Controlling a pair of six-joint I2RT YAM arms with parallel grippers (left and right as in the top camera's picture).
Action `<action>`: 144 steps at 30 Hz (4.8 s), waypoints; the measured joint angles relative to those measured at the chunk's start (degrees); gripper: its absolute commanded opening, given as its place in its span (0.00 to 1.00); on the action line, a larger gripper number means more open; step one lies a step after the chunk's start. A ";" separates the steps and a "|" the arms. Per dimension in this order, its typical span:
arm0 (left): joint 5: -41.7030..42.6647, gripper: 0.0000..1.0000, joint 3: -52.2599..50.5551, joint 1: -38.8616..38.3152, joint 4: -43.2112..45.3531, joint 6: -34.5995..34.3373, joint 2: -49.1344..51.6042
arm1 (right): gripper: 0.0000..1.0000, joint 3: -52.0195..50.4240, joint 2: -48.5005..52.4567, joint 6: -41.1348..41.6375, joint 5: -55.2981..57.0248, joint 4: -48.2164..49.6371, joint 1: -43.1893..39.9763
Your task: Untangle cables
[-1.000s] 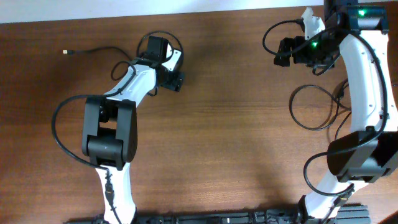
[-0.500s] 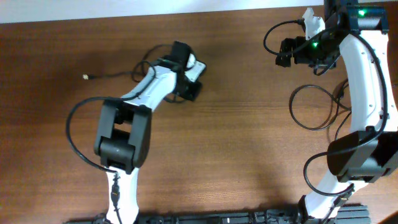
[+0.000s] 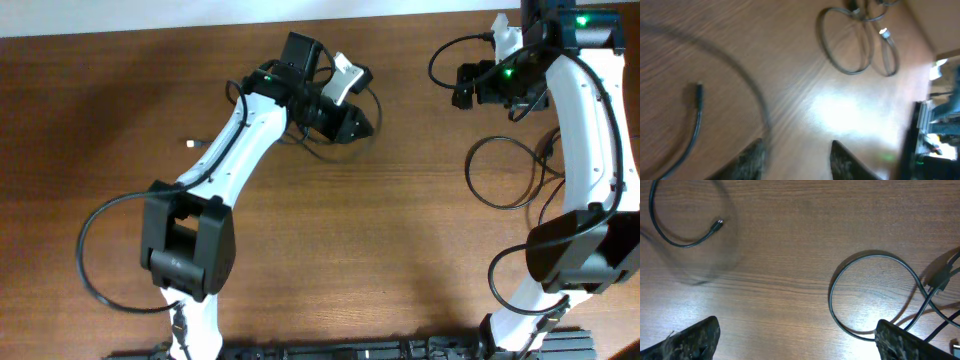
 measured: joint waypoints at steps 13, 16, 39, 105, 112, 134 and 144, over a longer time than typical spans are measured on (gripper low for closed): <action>-14.75 0.62 0.02 11.63 -10.25 -0.79 -1.25 | 0.98 -1.18 2.56 0.07 -6.14 -0.20 1.60; -25.79 0.77 0.02 15.82 -15.23 -3.04 -2.16 | 0.97 -3.56 4.07 0.44 -7.02 2.43 5.05; -36.50 0.98 0.02 22.56 -19.39 -5.77 -2.38 | 0.76 -35.39 5.09 36.48 10.23 40.41 30.18; -36.22 0.95 0.02 22.56 -20.35 -5.77 -2.38 | 0.04 -19.96 -12.63 23.98 28.72 24.57 8.94; -36.22 0.96 0.02 22.56 -20.35 -5.77 -2.38 | 0.04 -15.32 -20.94 21.05 37.79 24.72 -4.59; -36.04 0.96 0.02 22.56 -20.35 -5.77 -2.38 | 0.74 -16.61 -3.58 10.45 1.49 7.08 -7.76; -36.04 0.96 0.02 22.49 -20.35 -5.77 -2.38 | 0.79 -16.65 9.84 -8.02 1.42 8.15 -1.42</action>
